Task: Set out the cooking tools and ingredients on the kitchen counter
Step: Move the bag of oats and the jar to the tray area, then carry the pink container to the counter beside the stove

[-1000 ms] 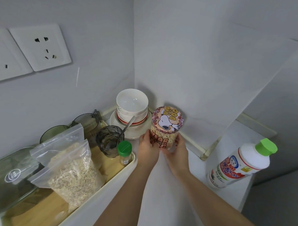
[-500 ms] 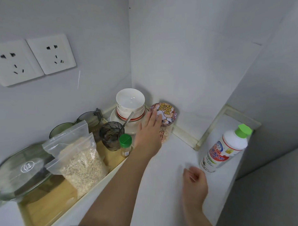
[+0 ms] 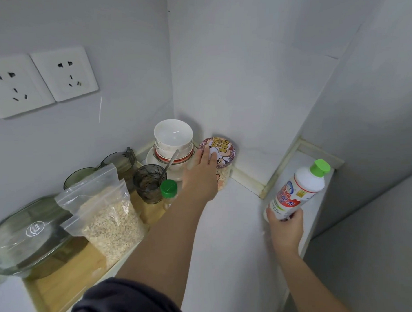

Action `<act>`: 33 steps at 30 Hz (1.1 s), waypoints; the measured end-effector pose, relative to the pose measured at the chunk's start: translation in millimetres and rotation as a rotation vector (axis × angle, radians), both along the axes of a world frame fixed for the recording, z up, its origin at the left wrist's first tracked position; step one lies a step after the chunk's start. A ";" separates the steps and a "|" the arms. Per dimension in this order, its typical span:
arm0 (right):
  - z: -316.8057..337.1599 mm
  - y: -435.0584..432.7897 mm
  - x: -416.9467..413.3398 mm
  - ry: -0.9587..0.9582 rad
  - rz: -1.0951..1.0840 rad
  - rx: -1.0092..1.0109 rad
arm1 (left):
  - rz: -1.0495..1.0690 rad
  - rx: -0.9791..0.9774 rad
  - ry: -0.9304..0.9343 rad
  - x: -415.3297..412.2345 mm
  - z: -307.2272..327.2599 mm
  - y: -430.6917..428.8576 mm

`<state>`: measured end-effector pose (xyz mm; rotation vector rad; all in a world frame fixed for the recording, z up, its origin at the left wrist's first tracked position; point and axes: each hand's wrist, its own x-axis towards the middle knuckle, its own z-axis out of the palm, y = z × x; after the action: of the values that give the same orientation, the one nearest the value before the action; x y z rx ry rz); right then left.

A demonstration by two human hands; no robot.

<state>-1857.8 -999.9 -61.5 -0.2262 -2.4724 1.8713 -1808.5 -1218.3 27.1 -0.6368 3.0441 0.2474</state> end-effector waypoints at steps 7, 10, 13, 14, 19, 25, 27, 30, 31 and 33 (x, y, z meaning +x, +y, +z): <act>3.3 -31.7 -5.7 0.090 0.178 0.078 | -0.013 0.012 -0.046 -3.4 0.7 -3.1; 4.1 -36.7 -12.2 0.095 0.185 0.077 | -0.011 0.006 -0.048 -3.0 0.6 -2.3; 1.1 -38.4 -17.4 0.088 0.193 0.118 | -0.013 -0.007 -0.037 -1.9 1.8 -1.3; -0.6 -38.7 -18.5 0.080 0.192 0.114 | -0.013 0.000 -0.039 -1.8 2.8 -0.7; 1.7 -41.7 -13.4 0.025 0.184 0.055 | -0.019 0.055 -0.038 1.3 0.5 -3.9; 13.4 -36.1 29.2 -0.105 0.133 0.044 | 0.019 0.265 0.243 53.8 -6.4 31.2; 21.1 -35.3 55.8 -0.126 0.168 -0.007 | 0.061 0.407 0.327 88.8 -9.7 48.1; 36.7 -37.7 98.9 -0.150 0.322 -0.060 | 0.216 0.579 0.427 148.7 -12.9 61.8; 42.0 -38.9 113.4 -0.155 0.398 -0.069 | 0.267 0.621 0.476 168.2 -11.6 64.8; 52.1 -42.2 147.2 -0.147 0.558 -0.069 | 0.353 0.670 0.556 210.2 -2.9 69.5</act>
<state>-1710.6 -1042.1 -9.4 0.3819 -2.7803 2.1982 -1598.2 -1148.8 24.2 -1.1676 2.9384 1.5985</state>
